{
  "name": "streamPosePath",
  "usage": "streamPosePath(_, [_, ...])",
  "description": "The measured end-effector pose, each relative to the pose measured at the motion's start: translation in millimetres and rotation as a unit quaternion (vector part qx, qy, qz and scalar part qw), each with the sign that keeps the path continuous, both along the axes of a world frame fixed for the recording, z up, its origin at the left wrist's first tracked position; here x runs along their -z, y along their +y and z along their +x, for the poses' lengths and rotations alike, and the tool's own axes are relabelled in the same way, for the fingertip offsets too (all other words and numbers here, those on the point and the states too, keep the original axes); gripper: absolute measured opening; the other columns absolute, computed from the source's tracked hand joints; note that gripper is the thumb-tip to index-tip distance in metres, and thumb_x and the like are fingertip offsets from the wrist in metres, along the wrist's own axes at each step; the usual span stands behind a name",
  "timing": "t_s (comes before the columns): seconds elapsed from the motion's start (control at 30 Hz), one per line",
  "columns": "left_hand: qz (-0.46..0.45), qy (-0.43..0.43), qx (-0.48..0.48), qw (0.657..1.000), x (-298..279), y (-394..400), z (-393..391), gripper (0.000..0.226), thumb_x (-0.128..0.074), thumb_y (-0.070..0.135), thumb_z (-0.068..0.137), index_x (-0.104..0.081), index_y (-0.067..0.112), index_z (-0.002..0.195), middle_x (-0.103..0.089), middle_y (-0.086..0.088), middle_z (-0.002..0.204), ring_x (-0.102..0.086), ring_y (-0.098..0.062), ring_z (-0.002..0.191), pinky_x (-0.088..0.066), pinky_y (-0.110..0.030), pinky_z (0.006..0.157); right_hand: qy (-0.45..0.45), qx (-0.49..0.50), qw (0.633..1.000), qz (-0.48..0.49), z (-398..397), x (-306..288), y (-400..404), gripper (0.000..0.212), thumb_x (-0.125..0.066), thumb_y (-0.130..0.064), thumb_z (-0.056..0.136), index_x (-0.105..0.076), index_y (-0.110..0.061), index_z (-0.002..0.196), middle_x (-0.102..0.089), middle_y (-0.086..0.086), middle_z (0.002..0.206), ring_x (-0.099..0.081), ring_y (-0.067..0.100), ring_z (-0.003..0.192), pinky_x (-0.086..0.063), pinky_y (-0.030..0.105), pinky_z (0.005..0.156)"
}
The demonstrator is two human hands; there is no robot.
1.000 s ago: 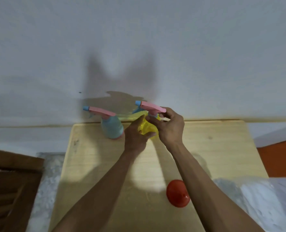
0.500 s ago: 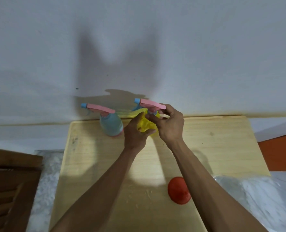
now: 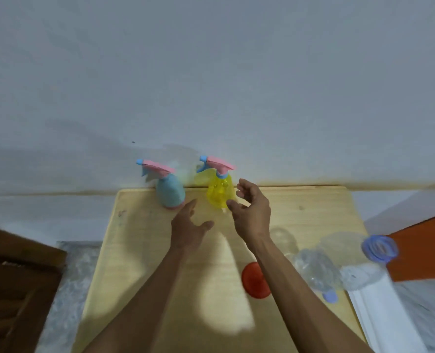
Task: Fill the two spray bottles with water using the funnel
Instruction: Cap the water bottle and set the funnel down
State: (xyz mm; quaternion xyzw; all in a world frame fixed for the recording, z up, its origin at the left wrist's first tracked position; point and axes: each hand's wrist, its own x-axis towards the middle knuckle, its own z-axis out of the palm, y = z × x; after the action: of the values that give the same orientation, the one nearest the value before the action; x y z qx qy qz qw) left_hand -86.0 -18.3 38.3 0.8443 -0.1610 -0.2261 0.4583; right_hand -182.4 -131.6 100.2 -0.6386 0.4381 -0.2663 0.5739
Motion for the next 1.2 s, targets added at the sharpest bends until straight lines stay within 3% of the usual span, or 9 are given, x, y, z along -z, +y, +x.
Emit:
streamPosePath(0.07, [0.003,-0.014,-0.016,1.000,-7,12,-16,0.072,-0.087,0.012,0.075,-0.055,0.010,0.140,-0.062,-0.005,0.137,-0.062,-0.019,0.120,-0.042,-0.022,0.093,0.000,-0.016,1.000,-0.019,-18,-2,11,0.047,-0.071,0.004,0.085,-0.064,-0.017,0.126,-0.068,-0.009,0.107,-0.066,0.010,0.106,-0.060,0.037,0.087])
streamPosePath(0.23, [0.008,-0.032,-0.046,0.998,-18,41,-67,0.062,-0.085,0.018,0.079,-0.060,0.015,0.136,-0.065,-0.002,0.134,-0.064,-0.015,0.117,-0.046,-0.025,0.096,0.003,-0.104,0.992,-0.067,-82,-11,48,0.033,-0.066,-0.001,0.092,-0.067,-0.012,0.123,-0.072,-0.003,0.113,-0.068,0.007,0.103,-0.047,0.002,0.074])
streamPosePath(0.4, [-0.021,-0.044,-0.064,0.997,-30,55,-125,0.052,-0.079,0.018,0.085,-0.061,0.015,0.133,-0.066,-0.002,0.133,-0.063,-0.015,0.120,-0.046,-0.025,0.096,0.023,-0.142,0.988,-0.061,-160,-10,66,0.022,-0.069,-0.012,0.093,-0.073,-0.022,0.111,-0.072,-0.016,0.101,-0.065,-0.010,0.095,-0.049,0.006,0.076])
streamPosePath(0.57, [-0.098,-0.051,-0.045,0.993,-47,35,-186,0.050,-0.077,0.018,0.087,-0.060,0.016,0.135,-0.066,0.001,0.131,-0.062,-0.009,0.119,-0.045,-0.004,0.079,0.059,-0.137,0.988,-0.047,-245,1,47,0.016,-0.076,-0.007,0.087,-0.076,-0.023,0.090,-0.075,-0.015,0.080,-0.070,0.003,0.080,-0.055,0.017,0.072])
streamPosePath(0.67, [-0.156,-0.037,0.009,0.987,-63,11,-216,0.076,-0.081,0.041,0.075,-0.053,0.021,0.143,-0.061,0.004,0.139,-0.057,-0.003,0.125,-0.053,-0.023,0.092,0.104,-0.056,0.992,-0.050,-280,21,23,0.021,-0.071,-0.004,0.088,-0.075,-0.024,0.086,-0.072,-0.012,0.072,-0.070,0.010,0.075,-0.056,0.025,0.072])
streamPosePath(0.77, [-0.203,-0.027,0.060,0.977,-81,-15,-235,0.099,-0.079,0.060,0.064,-0.042,0.028,0.150,-0.050,0.013,0.147,-0.047,0.003,0.133,-0.049,-0.030,0.101,0.169,0.016,0.984,-0.052,-293,46,-7,0.018,-0.067,-0.007,0.091,-0.074,-0.015,0.106,-0.075,0.000,0.093,-0.069,0.020,0.088,-0.048,0.024,0.075])
streamPosePath(0.93, [-0.211,-0.046,0.092,0.972,-97,-54,-244,0.103,-0.079,0.064,0.064,-0.039,0.029,0.152,-0.046,0.014,0.151,-0.043,0.001,0.138,-0.046,-0.042,0.110,0.261,0.005,0.964,-0.050,-290,89,-34,0.044,-0.069,-0.014,0.092,-0.061,-0.004,0.134,-0.066,0.016,0.132,-0.062,0.032,0.119,-0.044,0.031,0.096])
streamPosePath(1.07, [-0.215,-0.055,0.087,0.971,-94,-63,-247,0.096,-0.076,0.063,0.068,-0.043,0.026,0.150,-0.052,0.007,0.149,-0.048,-0.004,0.136,-0.049,-0.046,0.108,0.299,-0.028,0.951,-0.079,-289,106,-37,0.043,-0.070,-0.018,0.093,-0.063,-0.003,0.133,-0.061,0.019,0.136,-0.055,0.036,0.125,-0.042,0.038,0.102])
streamPosePath(1.2, [-0.217,-0.046,0.077,0.972,-91,-65,-247,0.092,-0.078,0.061,0.069,-0.044,0.031,0.149,-0.054,0.009,0.147,-0.052,-0.004,0.133,-0.050,-0.045,0.107,0.323,-0.050,0.940,-0.097,-288,116,-39,0.026,-0.069,-0.012,0.091,-0.072,0.000,0.113,-0.065,0.020,0.119,-0.060,0.036,0.110,-0.048,0.041,0.093])
